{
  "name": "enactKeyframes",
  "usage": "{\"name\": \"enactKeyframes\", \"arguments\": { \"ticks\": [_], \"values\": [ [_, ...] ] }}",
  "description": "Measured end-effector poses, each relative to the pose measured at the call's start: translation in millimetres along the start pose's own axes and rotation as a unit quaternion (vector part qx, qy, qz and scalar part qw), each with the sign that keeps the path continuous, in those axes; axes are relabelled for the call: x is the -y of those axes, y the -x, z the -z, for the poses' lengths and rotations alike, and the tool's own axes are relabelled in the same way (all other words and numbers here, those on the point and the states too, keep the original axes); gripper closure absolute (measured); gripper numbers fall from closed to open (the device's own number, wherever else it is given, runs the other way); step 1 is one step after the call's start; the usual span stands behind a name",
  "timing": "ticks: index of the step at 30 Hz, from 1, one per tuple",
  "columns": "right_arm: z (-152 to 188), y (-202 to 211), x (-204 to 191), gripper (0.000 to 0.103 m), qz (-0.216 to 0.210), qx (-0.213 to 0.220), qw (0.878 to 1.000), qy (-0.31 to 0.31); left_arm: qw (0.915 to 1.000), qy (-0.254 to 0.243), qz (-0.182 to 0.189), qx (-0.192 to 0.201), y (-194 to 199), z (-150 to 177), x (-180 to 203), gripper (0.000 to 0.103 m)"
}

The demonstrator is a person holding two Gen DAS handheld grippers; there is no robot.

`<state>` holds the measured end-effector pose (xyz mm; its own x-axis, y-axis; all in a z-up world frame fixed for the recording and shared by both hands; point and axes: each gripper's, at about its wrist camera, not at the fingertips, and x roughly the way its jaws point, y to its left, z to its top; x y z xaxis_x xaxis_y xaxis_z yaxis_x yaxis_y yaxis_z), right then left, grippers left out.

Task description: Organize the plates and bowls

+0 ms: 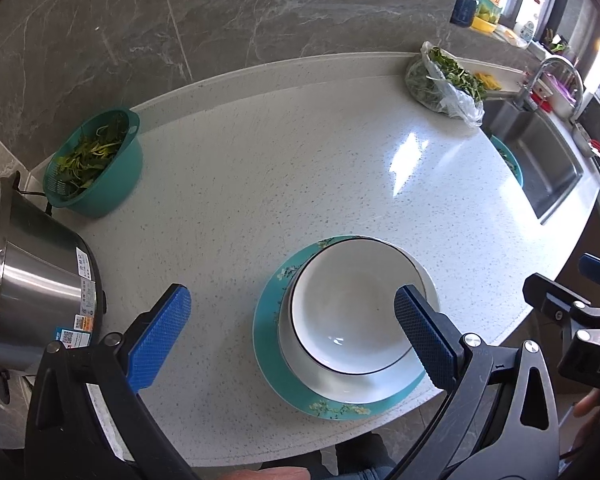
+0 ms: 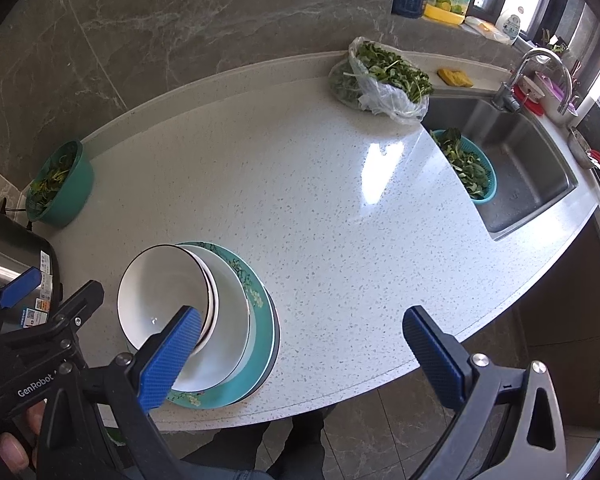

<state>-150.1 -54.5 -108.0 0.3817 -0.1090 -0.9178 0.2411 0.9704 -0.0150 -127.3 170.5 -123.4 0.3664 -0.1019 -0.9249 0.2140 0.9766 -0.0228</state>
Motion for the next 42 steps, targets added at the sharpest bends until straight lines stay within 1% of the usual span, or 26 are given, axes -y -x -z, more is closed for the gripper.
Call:
{"name": "enactKeyframes", "arguments": {
  "ticks": [13,27,42],
  "values": [
    [-5,-10,-2,0.0,0.002,-0.006,1.0,0.002,1.0,0.001,0.0,-0.009,-12,-3,0,0.0],
    [-9,-18,-2,0.0,0.002,-0.012,1.0,0.002,0.9999,-0.002,-0.001,-0.014,-18,-5,6,0.0],
    [-12,-21,-4,0.0,0.001,-0.015,1.0,0.004,0.9998,0.001,-0.001,-0.018,-23,-7,6,0.0]
  ]
}}
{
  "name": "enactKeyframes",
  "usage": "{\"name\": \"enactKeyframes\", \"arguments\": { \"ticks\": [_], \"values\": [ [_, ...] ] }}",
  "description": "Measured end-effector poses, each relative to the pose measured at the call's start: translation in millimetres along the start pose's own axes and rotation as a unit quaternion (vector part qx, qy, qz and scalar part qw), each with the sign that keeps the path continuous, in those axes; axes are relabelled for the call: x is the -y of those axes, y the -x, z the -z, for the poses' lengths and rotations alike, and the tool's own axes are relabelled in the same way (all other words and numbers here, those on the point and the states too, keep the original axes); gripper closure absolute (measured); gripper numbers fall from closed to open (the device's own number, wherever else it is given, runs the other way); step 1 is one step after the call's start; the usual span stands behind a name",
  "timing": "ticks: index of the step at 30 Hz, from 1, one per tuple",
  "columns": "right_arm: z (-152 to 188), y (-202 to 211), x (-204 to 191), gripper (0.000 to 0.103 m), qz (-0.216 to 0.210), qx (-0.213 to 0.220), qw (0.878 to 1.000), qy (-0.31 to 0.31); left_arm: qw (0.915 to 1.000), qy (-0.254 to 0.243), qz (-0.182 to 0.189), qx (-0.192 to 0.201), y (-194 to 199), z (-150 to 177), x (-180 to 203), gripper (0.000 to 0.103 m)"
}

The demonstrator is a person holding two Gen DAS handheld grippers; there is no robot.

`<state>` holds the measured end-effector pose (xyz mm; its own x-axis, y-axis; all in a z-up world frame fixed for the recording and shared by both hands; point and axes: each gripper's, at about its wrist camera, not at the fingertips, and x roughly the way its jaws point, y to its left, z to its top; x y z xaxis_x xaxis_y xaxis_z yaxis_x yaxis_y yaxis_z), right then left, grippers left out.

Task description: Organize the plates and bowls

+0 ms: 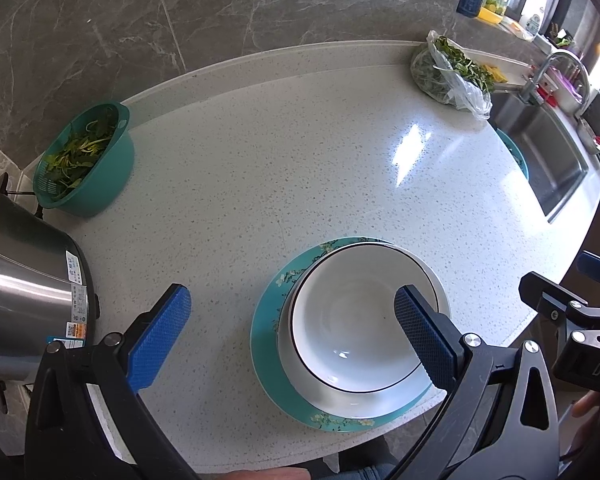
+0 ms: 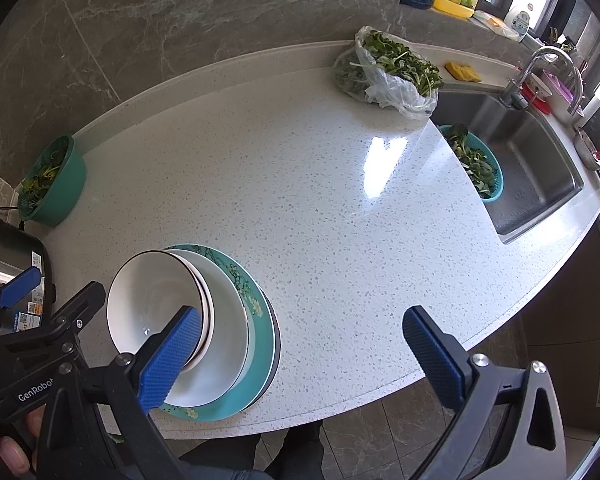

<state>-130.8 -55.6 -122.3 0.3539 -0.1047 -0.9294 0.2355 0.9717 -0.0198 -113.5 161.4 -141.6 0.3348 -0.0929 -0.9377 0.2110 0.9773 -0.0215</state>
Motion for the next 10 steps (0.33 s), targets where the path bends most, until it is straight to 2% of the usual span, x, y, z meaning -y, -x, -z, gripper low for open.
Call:
{"name": "enactKeyframes", "arguments": {
  "ticks": [10],
  "values": [
    [-0.9,-1.8,0.3,0.0,-0.001,-0.001,1.0,0.001,0.9999,0.002,0.001,0.014,2.1,-2.0,1.5,0.0]
  ]
}}
